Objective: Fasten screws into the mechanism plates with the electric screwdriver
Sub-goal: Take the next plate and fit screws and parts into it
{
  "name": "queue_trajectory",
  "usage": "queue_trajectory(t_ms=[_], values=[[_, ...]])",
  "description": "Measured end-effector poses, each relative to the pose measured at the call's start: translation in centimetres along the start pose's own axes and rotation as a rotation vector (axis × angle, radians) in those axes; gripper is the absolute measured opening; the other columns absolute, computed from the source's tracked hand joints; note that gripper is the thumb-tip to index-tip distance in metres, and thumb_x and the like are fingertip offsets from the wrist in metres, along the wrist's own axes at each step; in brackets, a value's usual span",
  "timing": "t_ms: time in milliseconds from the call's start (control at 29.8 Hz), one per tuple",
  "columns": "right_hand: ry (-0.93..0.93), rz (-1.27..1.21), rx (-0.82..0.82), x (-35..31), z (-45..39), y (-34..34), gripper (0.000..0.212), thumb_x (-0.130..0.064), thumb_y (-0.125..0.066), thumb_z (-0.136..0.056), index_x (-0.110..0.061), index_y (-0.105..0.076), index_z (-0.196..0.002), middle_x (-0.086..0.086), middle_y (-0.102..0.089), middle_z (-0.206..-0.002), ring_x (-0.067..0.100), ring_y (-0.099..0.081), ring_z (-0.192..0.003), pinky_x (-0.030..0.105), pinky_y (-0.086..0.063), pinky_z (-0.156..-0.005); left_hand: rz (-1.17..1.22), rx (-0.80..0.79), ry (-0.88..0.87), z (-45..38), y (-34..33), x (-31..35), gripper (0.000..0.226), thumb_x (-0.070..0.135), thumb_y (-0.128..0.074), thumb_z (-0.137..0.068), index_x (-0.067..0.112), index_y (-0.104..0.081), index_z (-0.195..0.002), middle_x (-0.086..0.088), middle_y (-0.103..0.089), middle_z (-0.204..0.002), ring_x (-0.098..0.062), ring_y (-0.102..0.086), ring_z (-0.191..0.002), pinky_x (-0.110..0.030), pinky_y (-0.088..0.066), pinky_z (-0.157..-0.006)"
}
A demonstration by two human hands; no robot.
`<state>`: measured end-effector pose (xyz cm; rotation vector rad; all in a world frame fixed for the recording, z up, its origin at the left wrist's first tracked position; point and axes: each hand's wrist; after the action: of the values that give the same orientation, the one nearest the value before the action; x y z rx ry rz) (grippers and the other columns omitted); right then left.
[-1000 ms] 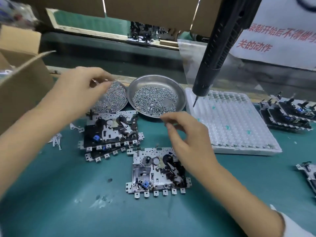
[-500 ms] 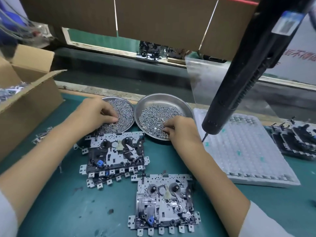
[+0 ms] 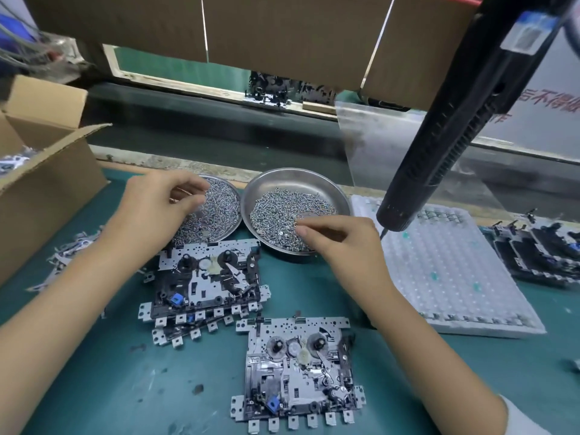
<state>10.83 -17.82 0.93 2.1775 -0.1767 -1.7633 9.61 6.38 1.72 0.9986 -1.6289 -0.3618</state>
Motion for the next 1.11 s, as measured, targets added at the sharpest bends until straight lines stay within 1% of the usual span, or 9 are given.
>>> queue_trajectory(t_ms=[101, 201, 336, 403, 470, 537, 671, 839, 1107], values=[[-0.001, -0.1, 0.002, -0.1, 1.5, 1.1, 0.017, -0.009, -0.077, -0.077, -0.026, -0.076, -0.077, -0.01, -0.074, -0.079, 0.005, -0.07, -0.077, 0.018, -0.053, -0.073, -0.043, 0.002, -0.011, 0.1, -0.2, -0.1, 0.016, 0.01, -0.072, -0.082, 0.018, -0.073, -0.096, 0.005, -0.068, -0.078, 0.003, -0.057, -0.072, -0.015, -0.04, -0.068], [-0.006, -0.151, 0.017, 0.0, 2.7, 2.0, 0.019, -0.005, -0.077, -0.076, -0.024, -0.076, -0.075, -0.004, -0.074, -0.072, 0.007, -0.069, -0.069, 0.016, -0.051, -0.067, -0.057, 0.005, 0.019, 0.1, -0.4, -0.4, 0.016, 0.018, -0.073, -0.081, 0.018, -0.073, -0.097, 0.012, -0.06, -0.071, 0.008, -0.052, -0.069, -0.007, -0.034, -0.062], [-0.016, -0.18, 0.023, 0.1, 3.5, 2.3, 0.016, -0.006, -0.075, -0.077, -0.022, -0.075, -0.076, -0.005, -0.073, -0.072, 0.004, -0.066, -0.069, 0.013, -0.049, -0.066, -0.009, 0.048, 0.002, 0.4, 0.1, 0.3, 0.014, 0.018, -0.07, -0.084, 0.018, -0.072, -0.098, 0.007, -0.064, -0.075, 0.012, -0.056, -0.063, 0.004, -0.035, -0.059], [-0.039, -0.258, 0.035, 0.0, 3.8, 2.3, 0.011, -0.009, -0.075, -0.076, -0.02, -0.076, -0.076, -0.002, -0.073, -0.072, 0.006, -0.067, -0.069, 0.013, -0.05, -0.066, 0.143, 0.065, -0.002, 1.0, 0.4, 1.6, 0.015, 0.015, -0.068, -0.085, 0.02, -0.072, -0.098, 0.014, -0.065, -0.076, 0.019, -0.056, -0.067, 0.005, -0.037, -0.062], [-0.087, -0.419, 0.024, -0.2, 4.0, 2.1, 0.007, -0.016, -0.075, -0.071, -0.016, -0.078, -0.077, 0.006, -0.074, -0.077, 0.012, -0.069, -0.071, 0.018, -0.053, -0.068, 0.435, 0.044, -0.019, 2.6, 0.3, 3.8, 0.018, 0.011, -0.069, -0.082, 0.024, -0.07, -0.093, 0.018, -0.07, -0.075, 0.012, -0.061, -0.071, -0.001, -0.044, -0.066], [-0.148, -0.596, -0.025, -0.4, 4.3, 1.8, 0.016, -0.019, -0.074, -0.067, -0.014, -0.078, -0.082, 0.011, -0.074, -0.083, 0.015, -0.069, -0.072, 0.022, -0.055, -0.07, 0.68, 0.015, -0.054, 4.9, -0.6, 6.1, 0.022, 0.011, -0.071, -0.075, 0.025, -0.069, -0.091, 0.016, -0.072, -0.082, 0.005, -0.066, -0.077, -0.005, -0.047, -0.071], [-0.286, -0.879, -0.168, -0.9, 5.2, 1.0, 0.018, -0.016, -0.074, -0.066, -0.01, -0.077, -0.084, 0.011, -0.073, -0.088, 0.013, -0.068, -0.072, 0.022, -0.055, -0.071, 0.912, -0.029, -0.039, 8.9, -2.9, 8.2, 0.026, 0.018, -0.073, -0.066, 0.026, -0.071, -0.091, 0.007, -0.075, -0.084, -0.005, -0.07, -0.082, -0.011, -0.051, -0.072], [-0.388, -1.042, -0.27, -1.2, 6.1, 0.7, 0.018, -0.009, -0.071, -0.072, -0.004, -0.076, -0.088, 0.011, -0.072, -0.087, 0.014, -0.069, -0.08, 0.021, -0.054, -0.072, 1.05, 0.011, -0.013, 10.0, -4.1, 8.3, 0.031, 0.021, -0.075, -0.062, 0.032, -0.073, -0.091, 0.004, -0.075, -0.081, -0.011, -0.072, -0.08, -0.016, -0.054, -0.071], [-0.408, -1.11, -0.274, -1.5, 6.5, 0.4, 0.022, -0.011, -0.074, -0.069, -0.004, -0.076, -0.089, 0.011, -0.072, -0.087, 0.015, -0.069, -0.08, 0.021, -0.054, -0.072, 1.067, 0.012, -0.034, 10.3, -4.1, 8.4, 0.031, 0.022, -0.075, -0.061, 0.032, -0.073, -0.091, 0.004, -0.075, -0.08, -0.011, -0.072, -0.079, -0.016, -0.054, -0.07]])
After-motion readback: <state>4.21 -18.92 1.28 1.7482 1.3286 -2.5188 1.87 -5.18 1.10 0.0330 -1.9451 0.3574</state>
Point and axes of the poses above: each hand's wrist, its own z-axis away from the middle knuckle, its own y-axis out of the back of the hand, x = y × z
